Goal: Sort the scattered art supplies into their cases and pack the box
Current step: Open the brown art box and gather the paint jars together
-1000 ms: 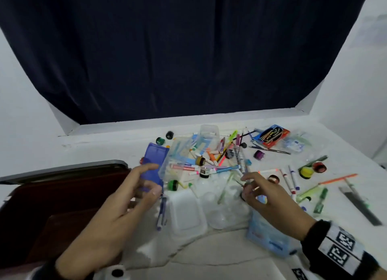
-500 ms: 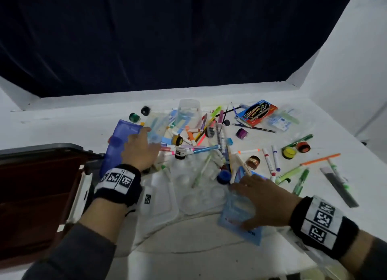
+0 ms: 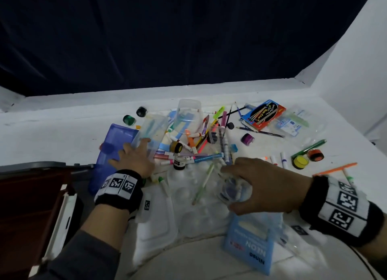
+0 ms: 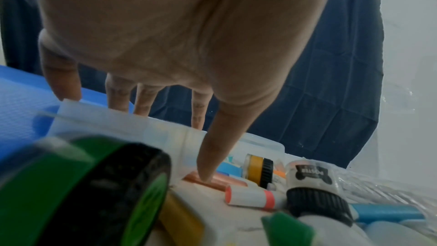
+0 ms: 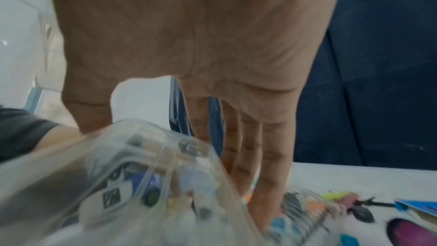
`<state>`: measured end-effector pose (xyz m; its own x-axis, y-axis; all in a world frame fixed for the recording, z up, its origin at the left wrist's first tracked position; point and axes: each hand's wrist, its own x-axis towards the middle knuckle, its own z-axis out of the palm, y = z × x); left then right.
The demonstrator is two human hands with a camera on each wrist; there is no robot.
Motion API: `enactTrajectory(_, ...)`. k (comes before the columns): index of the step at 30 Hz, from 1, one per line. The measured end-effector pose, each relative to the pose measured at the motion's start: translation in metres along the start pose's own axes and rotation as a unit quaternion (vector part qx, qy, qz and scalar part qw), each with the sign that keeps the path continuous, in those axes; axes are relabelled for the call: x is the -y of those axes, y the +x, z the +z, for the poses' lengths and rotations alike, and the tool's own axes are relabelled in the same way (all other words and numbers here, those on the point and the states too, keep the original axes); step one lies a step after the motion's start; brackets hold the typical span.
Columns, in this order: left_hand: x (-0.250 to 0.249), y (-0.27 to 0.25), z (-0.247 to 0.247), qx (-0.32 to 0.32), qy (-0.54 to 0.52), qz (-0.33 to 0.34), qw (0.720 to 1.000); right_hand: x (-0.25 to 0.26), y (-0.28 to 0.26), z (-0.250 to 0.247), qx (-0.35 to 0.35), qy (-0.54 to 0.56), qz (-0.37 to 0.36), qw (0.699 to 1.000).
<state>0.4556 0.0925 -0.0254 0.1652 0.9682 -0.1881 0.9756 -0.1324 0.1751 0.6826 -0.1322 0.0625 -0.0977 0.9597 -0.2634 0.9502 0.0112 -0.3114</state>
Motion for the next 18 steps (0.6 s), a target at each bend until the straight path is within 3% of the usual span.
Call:
enactTrajectory(5, -0.004, -0.001, -0.006, -0.013, -0.063, -0.015, 0.998, 0.003, 0.006, -0.013, -0.14, 0.108, -0.037, 0.984)
enactTrajectory(9, -0.002, -0.013, -0.029, -0.05, -0.178, 0.01, 0.983, -0.003, -0.005, -0.02, -0.248, 0.232, -0.027, 0.94)
enactTrajectory(15, -0.01, -0.082, -0.078, -0.088, -0.374, 0.121, 0.915, -0.022, -0.033, -0.014, -0.242, 0.506, -0.009, 0.828)
enactTrajectory(18, -0.015, -0.133, -0.092, -0.081, -0.444, 0.167, 0.877, -0.037, -0.053, 0.008, -0.197, 0.56, -0.013, 0.805)
